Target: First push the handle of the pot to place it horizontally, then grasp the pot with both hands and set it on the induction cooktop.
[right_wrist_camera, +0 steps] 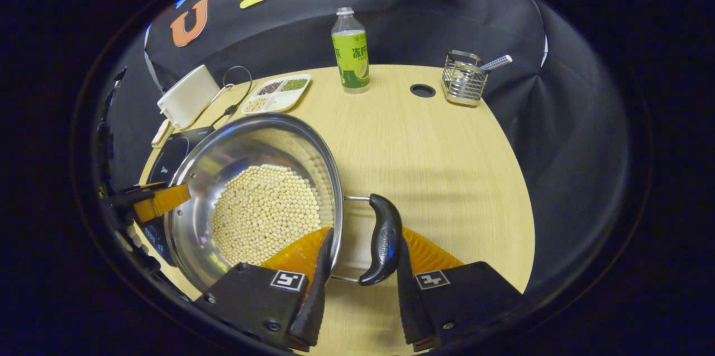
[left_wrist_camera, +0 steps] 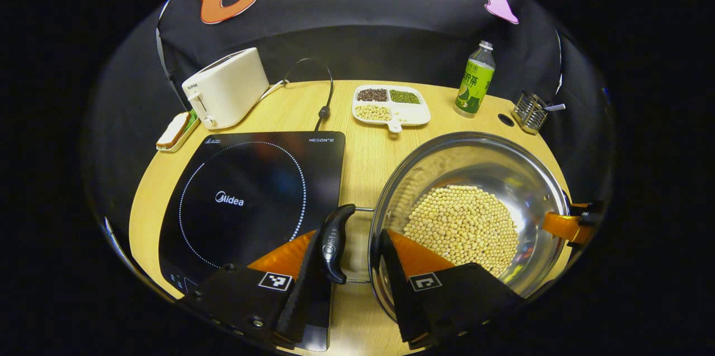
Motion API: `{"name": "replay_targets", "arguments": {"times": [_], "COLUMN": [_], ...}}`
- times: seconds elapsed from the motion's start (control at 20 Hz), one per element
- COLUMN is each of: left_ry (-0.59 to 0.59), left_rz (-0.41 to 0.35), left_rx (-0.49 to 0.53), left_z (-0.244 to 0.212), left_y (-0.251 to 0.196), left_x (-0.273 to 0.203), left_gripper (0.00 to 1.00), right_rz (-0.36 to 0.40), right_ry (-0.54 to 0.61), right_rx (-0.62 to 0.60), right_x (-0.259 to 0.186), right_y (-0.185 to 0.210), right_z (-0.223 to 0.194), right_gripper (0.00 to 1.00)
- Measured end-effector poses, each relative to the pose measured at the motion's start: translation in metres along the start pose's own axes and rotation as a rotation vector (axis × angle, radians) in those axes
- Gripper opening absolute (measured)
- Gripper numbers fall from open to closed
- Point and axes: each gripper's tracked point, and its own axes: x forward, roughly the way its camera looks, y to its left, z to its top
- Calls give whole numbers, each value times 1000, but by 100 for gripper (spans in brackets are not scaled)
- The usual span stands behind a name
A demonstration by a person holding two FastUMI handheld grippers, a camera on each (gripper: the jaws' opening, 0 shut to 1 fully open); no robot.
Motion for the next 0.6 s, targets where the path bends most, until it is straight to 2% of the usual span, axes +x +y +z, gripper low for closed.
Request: {"name": "replay_targets", "arguments": {"times": [0.6], "left_ry": [-59], "left_rz": [-15], "left_rx": [17], "left_z": [21], "left_y": [41], "left_x": [-33], "left_gripper": [61], "right_rz": [-7], "right_ry": [-49], "right_rx": [14], "right_x": [-34], "right_y": [46], "right_z": [12], "right_gripper": [55]}}
